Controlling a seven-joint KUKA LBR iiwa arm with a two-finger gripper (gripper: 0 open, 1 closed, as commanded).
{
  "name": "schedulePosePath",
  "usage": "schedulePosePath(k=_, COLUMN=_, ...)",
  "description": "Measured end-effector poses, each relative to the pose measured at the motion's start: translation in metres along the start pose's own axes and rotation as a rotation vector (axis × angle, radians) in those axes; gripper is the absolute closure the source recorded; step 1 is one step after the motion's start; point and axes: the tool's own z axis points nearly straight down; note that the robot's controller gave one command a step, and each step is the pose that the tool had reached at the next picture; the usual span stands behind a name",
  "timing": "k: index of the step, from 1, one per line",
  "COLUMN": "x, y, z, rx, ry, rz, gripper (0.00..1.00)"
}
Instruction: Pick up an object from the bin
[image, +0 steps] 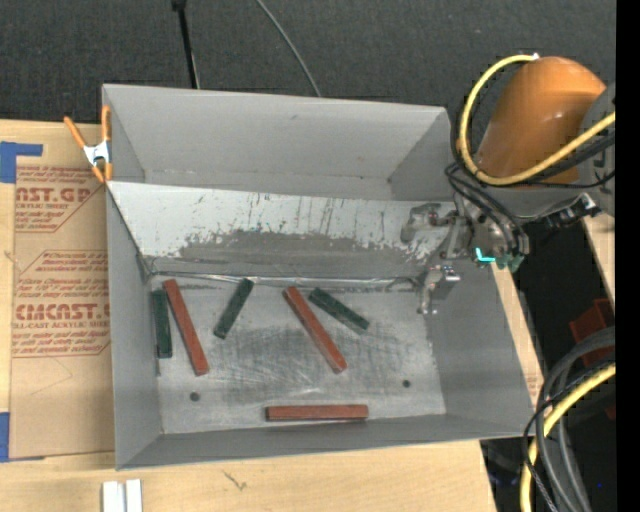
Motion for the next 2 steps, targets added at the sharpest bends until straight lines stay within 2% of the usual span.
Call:
schedulePosePath(k=1, x=-0.0014, y=0.0004, z=-0.0051, rx=0.001, ry=-0.008, rz=-0.002, gripper=1.00)
schedulePosePath(k=2, x=-0.0014, y=0.0005, z=-0.0051, rx=0.001, ry=-0.008, rz=-0.002, gripper=1.00)
